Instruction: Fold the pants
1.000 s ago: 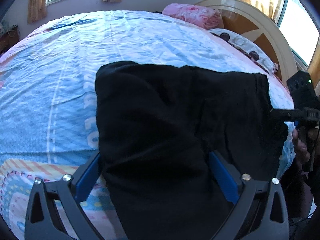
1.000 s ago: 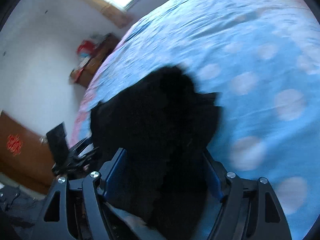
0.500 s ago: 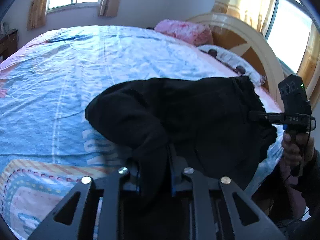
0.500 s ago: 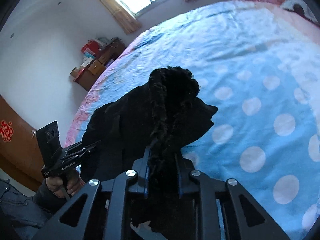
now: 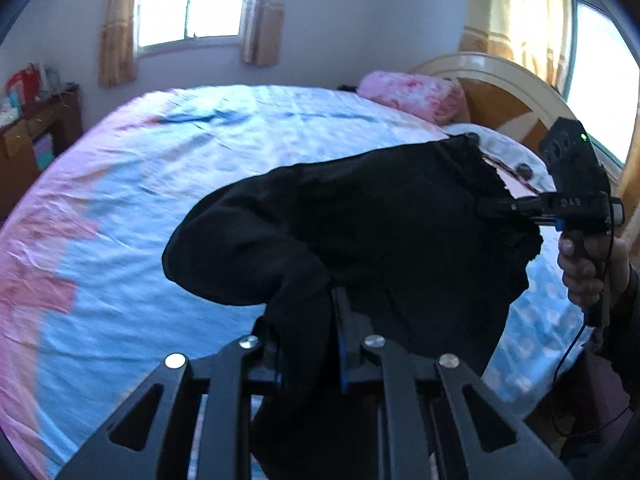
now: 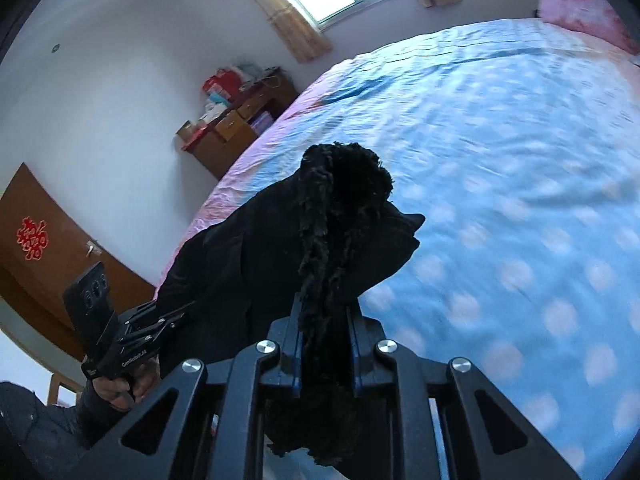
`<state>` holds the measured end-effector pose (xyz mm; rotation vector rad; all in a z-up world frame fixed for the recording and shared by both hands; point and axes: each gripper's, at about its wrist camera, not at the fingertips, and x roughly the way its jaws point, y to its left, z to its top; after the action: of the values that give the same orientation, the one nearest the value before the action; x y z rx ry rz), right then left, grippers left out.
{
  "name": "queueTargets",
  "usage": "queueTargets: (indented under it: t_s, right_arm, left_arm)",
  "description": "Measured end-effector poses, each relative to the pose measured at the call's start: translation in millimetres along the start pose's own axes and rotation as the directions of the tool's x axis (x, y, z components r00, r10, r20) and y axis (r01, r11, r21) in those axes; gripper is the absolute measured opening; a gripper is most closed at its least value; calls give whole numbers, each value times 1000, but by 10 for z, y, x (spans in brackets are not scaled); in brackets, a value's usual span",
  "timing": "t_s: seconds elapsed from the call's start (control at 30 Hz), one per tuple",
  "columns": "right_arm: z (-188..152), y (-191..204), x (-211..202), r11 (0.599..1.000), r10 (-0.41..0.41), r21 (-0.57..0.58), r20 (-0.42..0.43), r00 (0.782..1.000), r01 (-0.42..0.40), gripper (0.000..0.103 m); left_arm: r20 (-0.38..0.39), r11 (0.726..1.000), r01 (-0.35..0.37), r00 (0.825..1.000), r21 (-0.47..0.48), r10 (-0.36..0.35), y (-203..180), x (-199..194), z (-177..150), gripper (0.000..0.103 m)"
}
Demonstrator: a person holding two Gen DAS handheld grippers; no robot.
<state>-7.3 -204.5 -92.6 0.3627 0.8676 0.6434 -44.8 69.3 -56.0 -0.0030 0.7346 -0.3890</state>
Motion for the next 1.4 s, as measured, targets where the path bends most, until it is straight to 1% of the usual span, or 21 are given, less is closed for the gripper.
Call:
queueTargets:
  t_s: [0.17,0.33,0.47,0.67,0.73,0.9,1.13,1.33,1.4]
  right_arm:
    - [384,271,506,998,44,-43,-33,999,-45,17]
    - [760,598,981,992,85,-86,-64,994,-90,17]
    - [1086,870,1386,983,126,-125,-90,988,-137,17]
    - [1407,1255,1972,964,176,-174,-145,974,-200,17]
    - [1462,1353,2151,960,182,-184,-167,969,-212,17]
    - [1555,1501,2525,953,188,-197,-212,959,-231,17]
    - [1630,1560,2984,952,176,-200,-268,947,-234,17]
    - [1636,1480,3360,956,169,-179,-311,935,-233,17]
    - [1622,1471,3448,957,166,-176,-323,932,-232,17]
  left_arm:
    - [29,997,-69,997,-30,70,488,-50,173,18]
    - [58,989,-132,989,-60,135,985,-132,295,18]
    - [79,978,-190,977,-88,197,1345,-222,389,18]
    - [88,949,-278,952,-147,293,1828,-370,407,18]
    - [81,938,-304,944,-164,320,1946,-379,382,18]
    - [56,920,-338,933,-198,355,2156,-360,267,18]
    - [33,905,-351,929,-241,369,2399,-238,116,18]
    - [6,895,-340,934,-288,357,2517,-119,6,18]
    - [-4,891,-343,934,-296,358,2531,-84,-39,18]
